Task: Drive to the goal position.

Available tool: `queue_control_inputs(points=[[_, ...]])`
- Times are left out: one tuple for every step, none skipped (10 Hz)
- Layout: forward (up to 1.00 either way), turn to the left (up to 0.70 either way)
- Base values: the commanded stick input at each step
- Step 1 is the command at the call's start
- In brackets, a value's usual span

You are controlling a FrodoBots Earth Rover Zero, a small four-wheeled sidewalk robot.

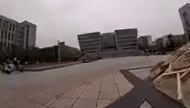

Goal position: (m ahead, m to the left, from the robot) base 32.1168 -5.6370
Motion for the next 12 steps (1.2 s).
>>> queue_control_inputs(points=[[0.70, -0.14], [0.70, -0.14], [0.70, -0.14], [0.70, -0.14], [0.70, -0.09], [0.70, -0.02], [0.70, 0.00], [0.70, 0.00], [0.70, 0.00], [0.70, 0.00], [0.70, 0.00], [0.70, 0.00]])
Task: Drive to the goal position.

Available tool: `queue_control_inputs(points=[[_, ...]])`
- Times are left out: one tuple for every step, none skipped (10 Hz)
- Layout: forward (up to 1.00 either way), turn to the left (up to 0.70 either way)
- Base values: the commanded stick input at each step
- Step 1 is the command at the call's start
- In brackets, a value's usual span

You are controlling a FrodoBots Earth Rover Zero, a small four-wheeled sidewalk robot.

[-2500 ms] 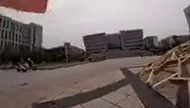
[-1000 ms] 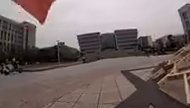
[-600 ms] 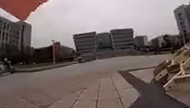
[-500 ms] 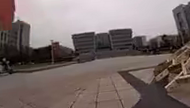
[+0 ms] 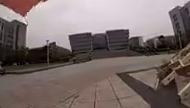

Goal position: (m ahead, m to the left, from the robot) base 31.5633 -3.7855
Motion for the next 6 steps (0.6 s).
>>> queue_control_inputs(points=[[0.70, 0.00], [0.70, 0.00], [0.70, 0.00], [0.70, 0.00], [0.70, 0.00], [0.70, 0.00]])
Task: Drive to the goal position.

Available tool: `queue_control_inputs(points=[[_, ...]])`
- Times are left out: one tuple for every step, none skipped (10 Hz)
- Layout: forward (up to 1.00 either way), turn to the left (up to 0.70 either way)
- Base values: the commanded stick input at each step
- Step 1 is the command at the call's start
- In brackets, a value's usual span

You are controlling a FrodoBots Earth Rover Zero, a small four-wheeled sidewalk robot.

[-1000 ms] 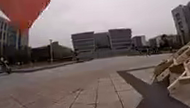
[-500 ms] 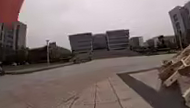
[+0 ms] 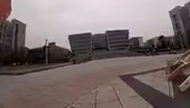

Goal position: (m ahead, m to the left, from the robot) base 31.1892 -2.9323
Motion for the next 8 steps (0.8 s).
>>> queue_control_inputs(points=[[0.70, 0.00], [0.70, -0.01], [0.70, -0.01], [0.70, -0.10], [0.70, -0.14], [0.70, -0.14], [0.70, -0.14], [0.70, -0.14]])
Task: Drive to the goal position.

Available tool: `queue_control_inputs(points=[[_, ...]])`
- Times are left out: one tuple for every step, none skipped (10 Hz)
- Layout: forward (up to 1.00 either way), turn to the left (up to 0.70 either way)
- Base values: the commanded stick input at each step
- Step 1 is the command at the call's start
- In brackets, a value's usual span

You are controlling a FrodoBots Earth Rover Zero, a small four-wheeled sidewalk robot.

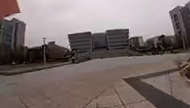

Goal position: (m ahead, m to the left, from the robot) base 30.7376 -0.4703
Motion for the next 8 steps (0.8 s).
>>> queue_control_inputs(points=[[0.70, -0.07], [0.70, 0.00], [0.70, 0.00], [0.70, 0.00], [0.70, 0.00], [0.70, 0.00], [0.70, 0.00], [0.70, 0.00]])
